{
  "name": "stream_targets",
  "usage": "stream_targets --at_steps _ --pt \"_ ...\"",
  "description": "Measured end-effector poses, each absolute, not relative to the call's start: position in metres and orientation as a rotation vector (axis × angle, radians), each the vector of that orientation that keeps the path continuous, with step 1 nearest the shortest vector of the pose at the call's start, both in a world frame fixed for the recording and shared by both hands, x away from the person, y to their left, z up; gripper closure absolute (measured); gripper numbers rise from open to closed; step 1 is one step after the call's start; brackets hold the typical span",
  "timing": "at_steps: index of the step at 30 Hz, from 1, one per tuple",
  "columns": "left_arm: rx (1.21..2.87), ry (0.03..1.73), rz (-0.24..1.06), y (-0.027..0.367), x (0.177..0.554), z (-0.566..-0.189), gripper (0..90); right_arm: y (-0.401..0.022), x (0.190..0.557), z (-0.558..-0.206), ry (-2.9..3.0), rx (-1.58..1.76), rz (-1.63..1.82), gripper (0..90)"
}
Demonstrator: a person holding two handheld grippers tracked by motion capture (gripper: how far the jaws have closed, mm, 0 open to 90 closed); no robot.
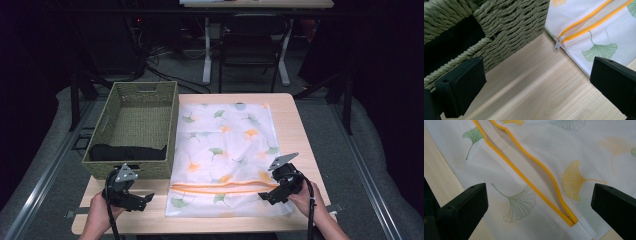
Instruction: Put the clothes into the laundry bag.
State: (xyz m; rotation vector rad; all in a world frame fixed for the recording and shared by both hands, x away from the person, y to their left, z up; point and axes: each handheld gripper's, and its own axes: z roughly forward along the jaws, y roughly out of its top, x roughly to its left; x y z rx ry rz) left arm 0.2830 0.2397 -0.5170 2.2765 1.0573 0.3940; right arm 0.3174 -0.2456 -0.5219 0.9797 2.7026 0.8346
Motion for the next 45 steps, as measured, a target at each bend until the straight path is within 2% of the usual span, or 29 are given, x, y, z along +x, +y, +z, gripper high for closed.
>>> stream_targets --at_steps 21,35,45 --pt "2.262 1.052 0.381 0.240 0.284 -0.518 0.3 -0.243 0.321 -0.519 2.691 1.003 0.891 2.8" --pt "2.267 1.050 0.350 0.241 0.286 -0.517 0.3 -0.214 0.332 -0.519 2.726 0.945 0.864 3.3" --pt "2.263 1.051 0.328 0.242 0.286 -0.518 0.2 -0.180 0.351 -0.528 2.763 0.842 0.777 9.4"
